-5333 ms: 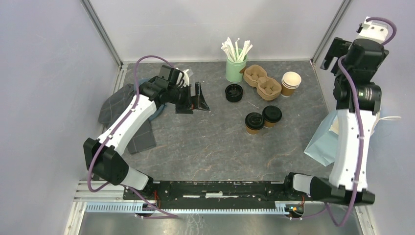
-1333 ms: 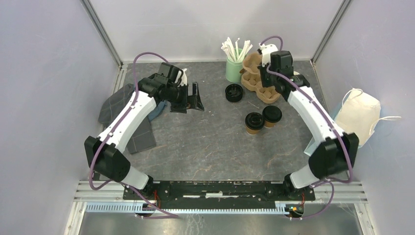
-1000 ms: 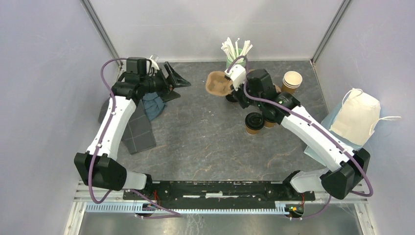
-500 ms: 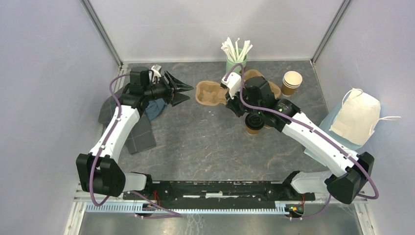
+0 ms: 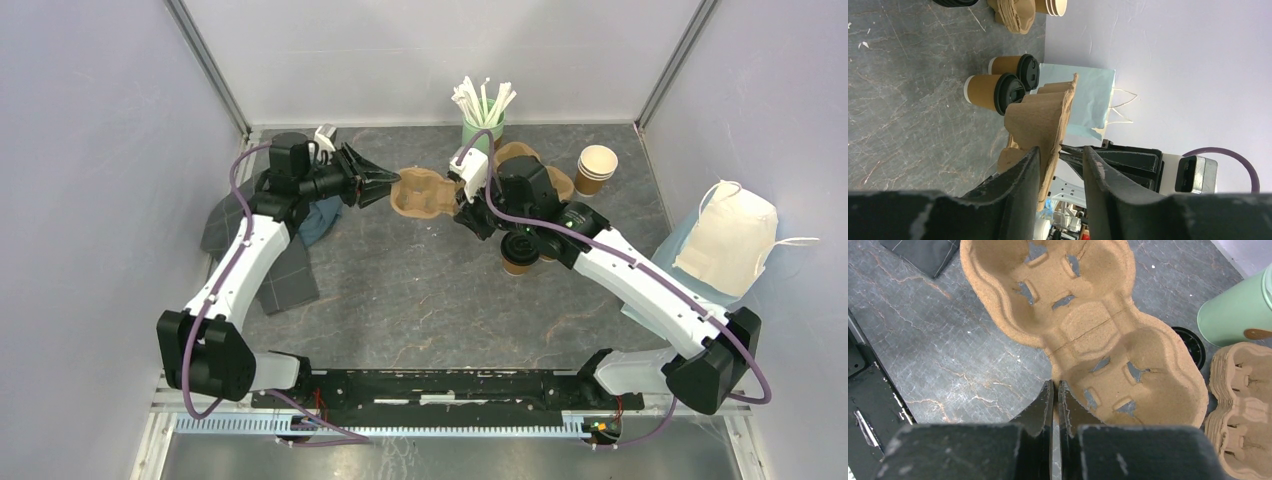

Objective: Pack the takeout coffee

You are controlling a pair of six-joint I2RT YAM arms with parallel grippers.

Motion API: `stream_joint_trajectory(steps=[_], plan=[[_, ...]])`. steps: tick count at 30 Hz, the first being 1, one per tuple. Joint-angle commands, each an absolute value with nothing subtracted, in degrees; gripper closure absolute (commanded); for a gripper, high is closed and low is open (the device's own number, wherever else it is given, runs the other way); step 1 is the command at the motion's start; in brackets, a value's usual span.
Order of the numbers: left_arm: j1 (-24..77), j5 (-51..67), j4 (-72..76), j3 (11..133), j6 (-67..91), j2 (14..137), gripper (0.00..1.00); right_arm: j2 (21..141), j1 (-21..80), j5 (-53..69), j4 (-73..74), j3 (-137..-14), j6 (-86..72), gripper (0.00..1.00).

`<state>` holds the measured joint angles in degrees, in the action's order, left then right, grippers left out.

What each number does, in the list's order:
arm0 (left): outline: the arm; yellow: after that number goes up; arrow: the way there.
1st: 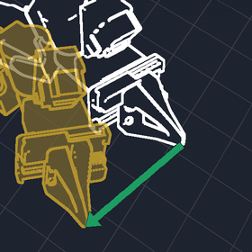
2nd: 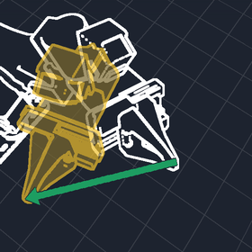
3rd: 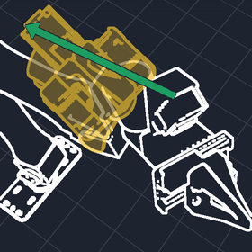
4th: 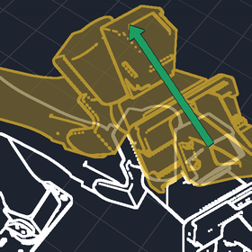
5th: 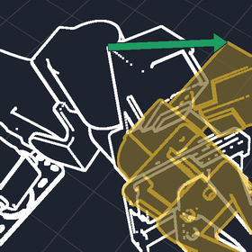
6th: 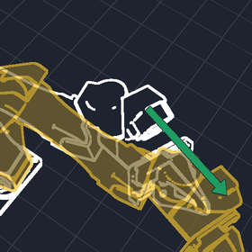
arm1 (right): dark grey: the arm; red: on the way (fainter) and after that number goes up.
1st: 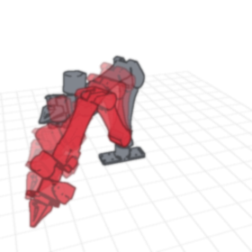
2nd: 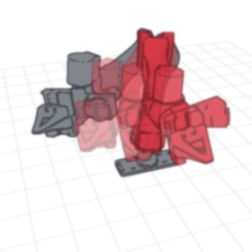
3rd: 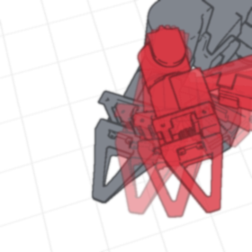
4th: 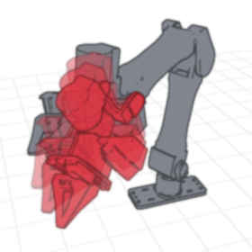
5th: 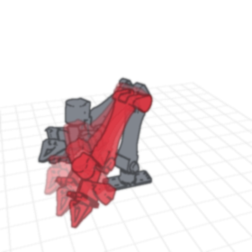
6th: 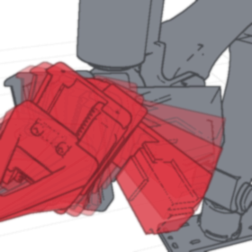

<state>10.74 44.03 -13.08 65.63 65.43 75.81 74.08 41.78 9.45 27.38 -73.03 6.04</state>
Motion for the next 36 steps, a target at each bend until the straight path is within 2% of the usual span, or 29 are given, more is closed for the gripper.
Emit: stream_joint_trajectory(steps=[1, 6, 11, 13, 14, 18, 21, 26, 31, 33, 36], plan=[[11.14, 45.96, -10.49, 66.77, 67.07, 76.48, 0.61, 74.0, 41.84, 10.84, 24.13, -72.01, 5.2, 1.0], [11.38, 45.98, -12.19, 67.21, 66.2, 76.96, 0.72, 74.0, 41.79, 10.7, 23.58, -71.82, 4.63, 1.0], [11.52, 45.94, -15.47, 68.54, 63.93, 77.32, 0.87, 74.35, 41.85, 8.43, 23.77, -72.41, 2.5, 1.0], [11.51, 45.77, -17.09, 69.21, 62.72, 77.32, 0.97, 74.36, 41.79, 7.35, 24.17, -72.92, 1.16, 1.0], [11.56, 45.46, -18.24, 69.63, 61.88, 77.15, 0.98, 74.36, 41.78, 6.57, 24.56, -73.27, 0.51, 0.97], [11.51, 42.14, -22.9, 71.8, 57.06, 75.92, 0.98, 74.08, 41.82, -1.33, 30.17, -76.28, -2.61, 0.58], [11.51, 33.54, -31.09, 75.91, 51.29, 74.01, 0.98, 72.84, 41.88, -13.89, 38.27, -79.57, -4.43, 0.37], [11.51, 18.21, -40.94, 81.35, 43.73, 70.01, 0.98, 72.2, 41.2, -42.53, 55.74, -88.58, -8.39, 0.16], [12.08, 15.89, -43.57, 80.96, 41.48, 68.27, 0.98, 78.05, 33.08, -68.54, 71.73, -100.27, -8.83, 0.06], [13.31, 16.44, -43.99, 80.66, 41.02, 68.62, 0.98, 78.16, 27.95, -73.19, 70.76, -99.49, -6.78, 0.02], [16.15, 16.93, -43.95, 82.16, 40.1, 69.84, 0.98, 75.28, 20.65, -75.07, 63.18, -94.96, -3.05, 0.02]])
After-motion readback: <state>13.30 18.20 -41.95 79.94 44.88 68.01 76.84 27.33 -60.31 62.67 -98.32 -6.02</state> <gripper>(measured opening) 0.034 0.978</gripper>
